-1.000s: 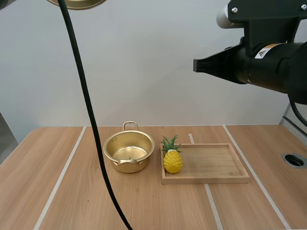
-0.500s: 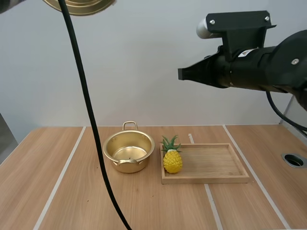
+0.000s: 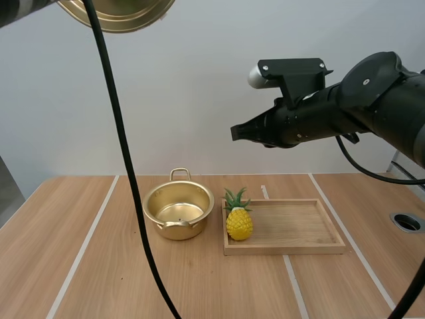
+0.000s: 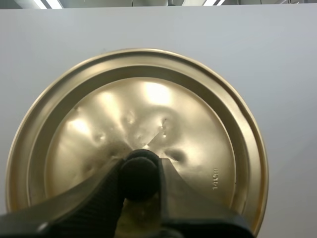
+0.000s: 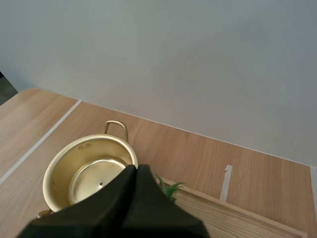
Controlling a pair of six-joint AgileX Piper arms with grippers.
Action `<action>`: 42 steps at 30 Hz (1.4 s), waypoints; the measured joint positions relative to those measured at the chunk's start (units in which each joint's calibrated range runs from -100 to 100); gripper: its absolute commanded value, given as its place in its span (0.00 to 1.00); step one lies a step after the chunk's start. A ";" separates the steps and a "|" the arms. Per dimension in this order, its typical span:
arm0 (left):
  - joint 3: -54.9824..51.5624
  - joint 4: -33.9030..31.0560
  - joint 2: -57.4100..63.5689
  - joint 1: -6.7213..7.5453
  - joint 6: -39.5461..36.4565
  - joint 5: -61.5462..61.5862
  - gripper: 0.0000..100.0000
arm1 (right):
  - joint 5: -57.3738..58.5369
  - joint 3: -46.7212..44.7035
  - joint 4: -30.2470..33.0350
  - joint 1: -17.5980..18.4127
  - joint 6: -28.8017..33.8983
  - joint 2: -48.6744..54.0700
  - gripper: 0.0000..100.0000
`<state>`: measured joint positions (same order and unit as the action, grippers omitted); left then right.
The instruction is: Open the pot, put the pineapple inside, and close it
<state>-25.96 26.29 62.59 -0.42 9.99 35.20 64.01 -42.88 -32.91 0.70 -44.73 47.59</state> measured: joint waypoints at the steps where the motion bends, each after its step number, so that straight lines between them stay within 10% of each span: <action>1: 0.00 0.00 0.00 0.00 0.00 0.00 0.00 | 0.62 0.00 -0.10 0.00 -0.10 -0.11 0.00; 42: 0.00 0.00 0.00 0.00 0.00 0.00 0.00 | 16.78 0.00 2.16 0.00 -0.92 -8.41 0.02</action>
<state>-25.96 26.29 62.59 -0.42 9.99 35.20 80.79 -42.88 -30.75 0.70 -45.65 39.19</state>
